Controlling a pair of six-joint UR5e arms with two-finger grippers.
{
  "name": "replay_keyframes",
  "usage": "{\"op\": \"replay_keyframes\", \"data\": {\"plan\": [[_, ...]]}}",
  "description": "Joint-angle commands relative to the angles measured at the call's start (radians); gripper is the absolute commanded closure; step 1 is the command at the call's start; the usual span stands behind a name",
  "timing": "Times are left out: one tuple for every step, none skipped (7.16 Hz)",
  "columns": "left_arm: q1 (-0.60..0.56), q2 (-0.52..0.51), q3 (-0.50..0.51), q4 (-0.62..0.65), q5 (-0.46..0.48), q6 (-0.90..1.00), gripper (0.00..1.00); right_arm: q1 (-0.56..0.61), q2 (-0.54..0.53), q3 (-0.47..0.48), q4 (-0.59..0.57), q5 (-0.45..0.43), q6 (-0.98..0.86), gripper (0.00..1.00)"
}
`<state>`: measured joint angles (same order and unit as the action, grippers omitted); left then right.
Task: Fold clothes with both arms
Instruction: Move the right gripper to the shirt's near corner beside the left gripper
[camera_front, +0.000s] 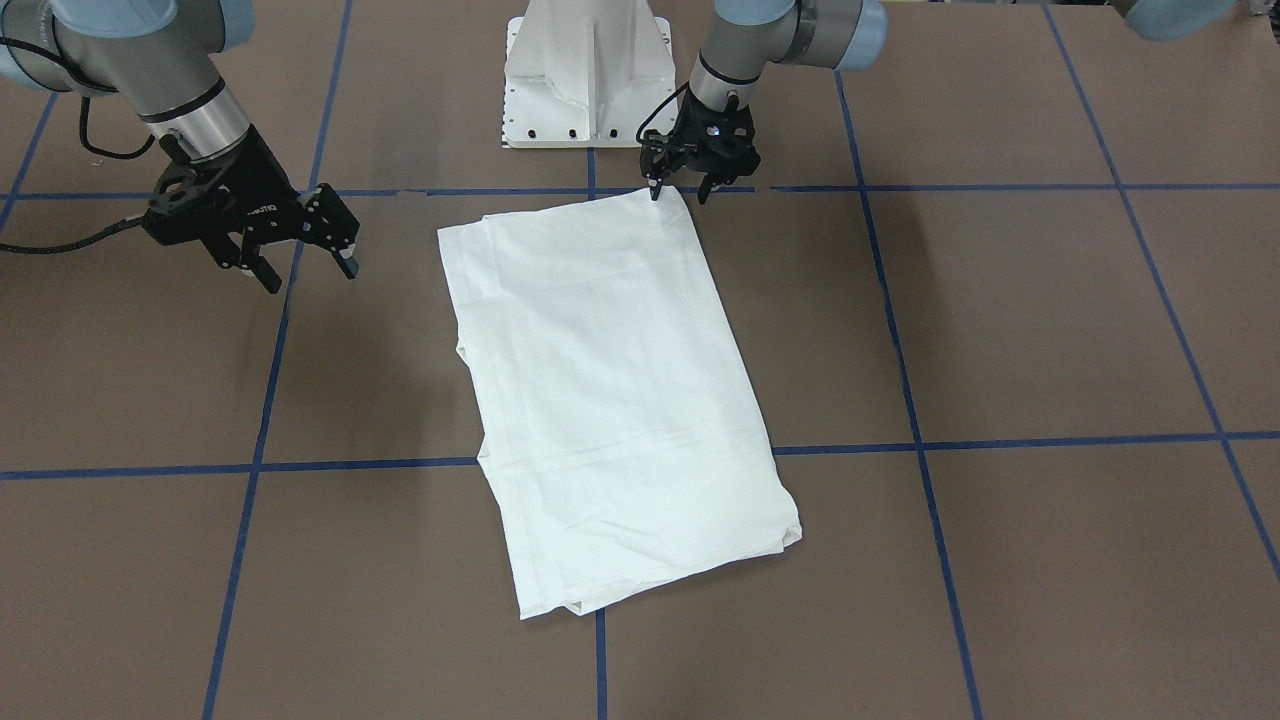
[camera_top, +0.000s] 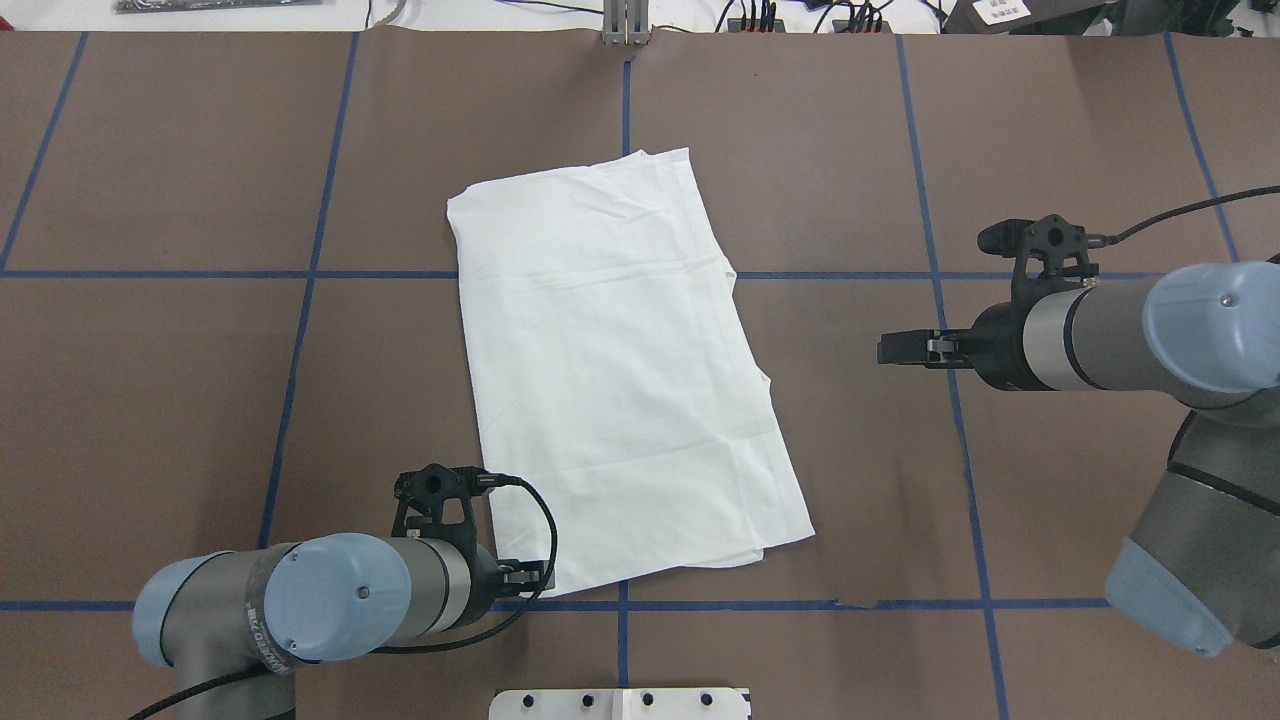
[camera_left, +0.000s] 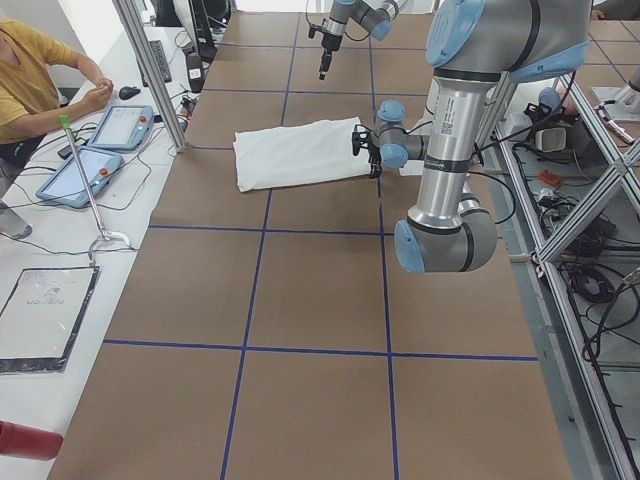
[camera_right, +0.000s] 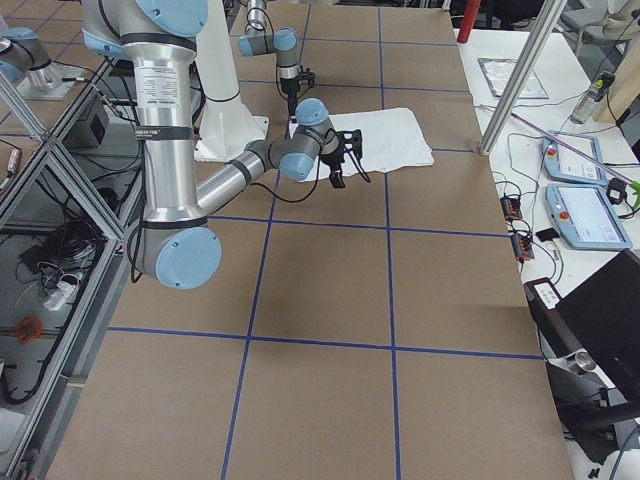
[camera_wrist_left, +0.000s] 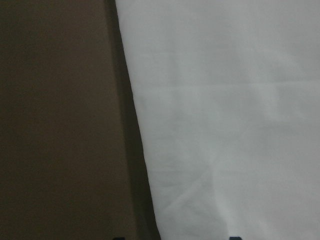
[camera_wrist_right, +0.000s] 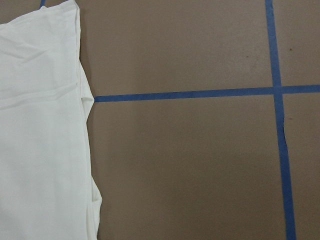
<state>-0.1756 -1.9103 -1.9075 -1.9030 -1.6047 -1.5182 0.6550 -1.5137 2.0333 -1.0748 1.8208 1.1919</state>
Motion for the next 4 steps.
{"op": "replay_keyframes", "data": {"plan": [[0.001,-0.010,0.008,0.001,0.000,0.000,0.49,0.000,0.001,-0.001,-0.002,0.000,0.000,0.00],[0.001,-0.015,0.010,0.001,0.000,0.000,0.75,0.000,0.001,-0.001,-0.002,0.000,0.000,0.00],[0.001,-0.016,0.010,0.001,0.000,0.000,1.00,-0.002,0.001,-0.002,-0.002,0.000,0.000,0.00],[-0.001,-0.015,0.008,0.001,0.002,0.000,1.00,0.000,0.001,-0.002,-0.004,-0.003,0.006,0.00]]}}
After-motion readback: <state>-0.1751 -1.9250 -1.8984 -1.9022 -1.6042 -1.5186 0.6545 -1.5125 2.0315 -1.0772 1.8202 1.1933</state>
